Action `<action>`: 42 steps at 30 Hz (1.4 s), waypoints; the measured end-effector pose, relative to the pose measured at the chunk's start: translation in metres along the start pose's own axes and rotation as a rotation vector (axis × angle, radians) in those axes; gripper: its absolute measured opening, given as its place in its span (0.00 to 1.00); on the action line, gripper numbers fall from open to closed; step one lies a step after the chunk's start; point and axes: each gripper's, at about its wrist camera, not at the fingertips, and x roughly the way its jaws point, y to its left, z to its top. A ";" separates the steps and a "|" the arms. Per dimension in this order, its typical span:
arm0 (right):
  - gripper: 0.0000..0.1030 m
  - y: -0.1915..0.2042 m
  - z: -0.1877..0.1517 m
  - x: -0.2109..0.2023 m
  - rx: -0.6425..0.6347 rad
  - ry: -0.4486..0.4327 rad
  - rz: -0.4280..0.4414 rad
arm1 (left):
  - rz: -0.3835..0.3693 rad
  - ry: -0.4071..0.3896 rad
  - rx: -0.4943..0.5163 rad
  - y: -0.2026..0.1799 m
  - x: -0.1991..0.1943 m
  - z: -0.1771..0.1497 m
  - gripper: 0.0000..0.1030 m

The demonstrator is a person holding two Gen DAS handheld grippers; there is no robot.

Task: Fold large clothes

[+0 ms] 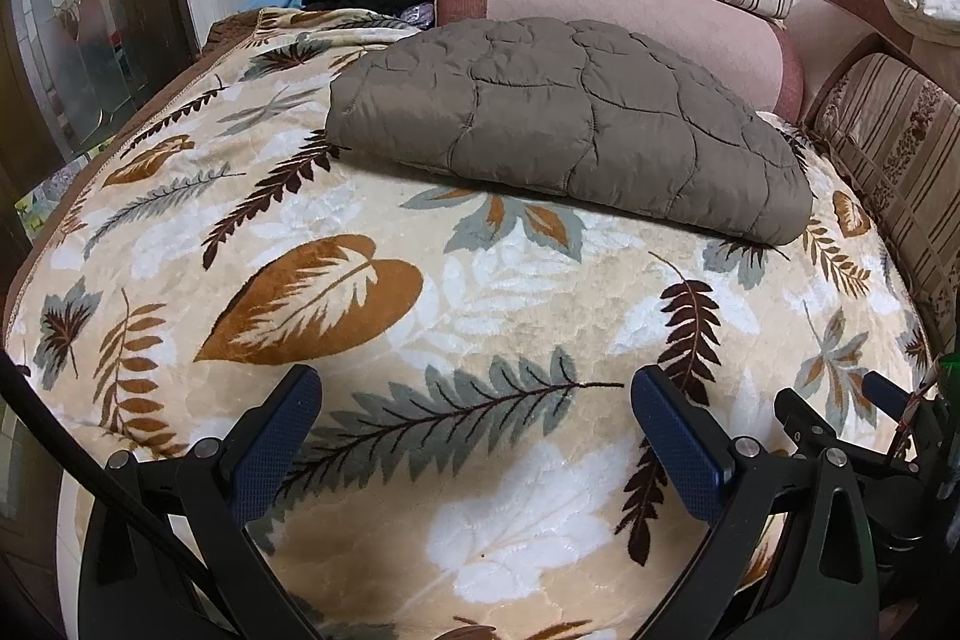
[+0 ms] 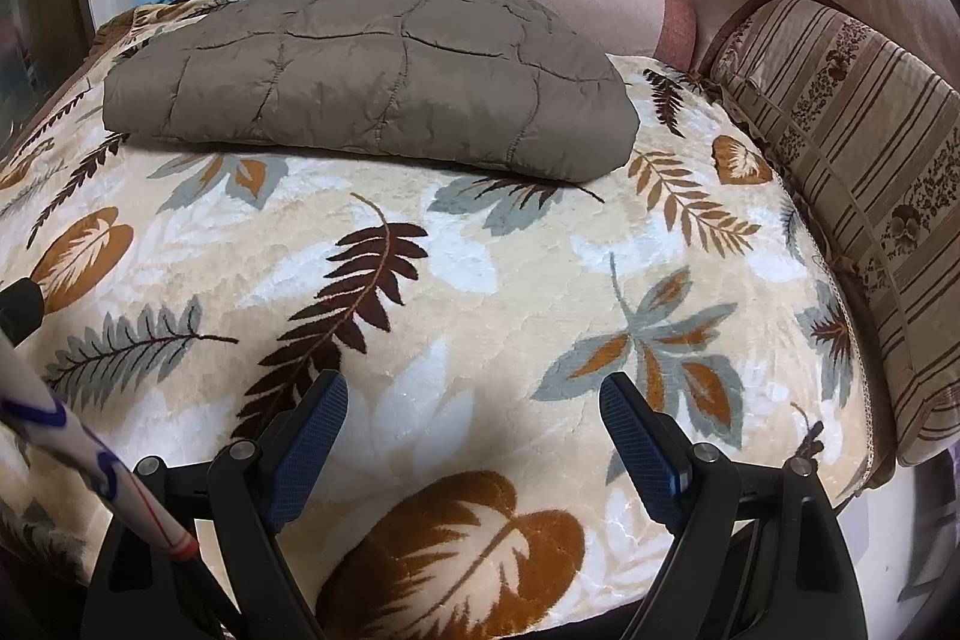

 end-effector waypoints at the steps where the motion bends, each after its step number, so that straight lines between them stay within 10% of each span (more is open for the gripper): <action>1: 0.87 0.000 0.000 0.000 -0.001 -0.001 -0.001 | -0.002 0.000 0.000 0.000 0.000 0.000 1.00; 42: 0.87 0.009 -0.003 0.000 -0.046 -0.009 -0.002 | 0.033 0.027 0.007 0.001 0.010 -0.003 1.00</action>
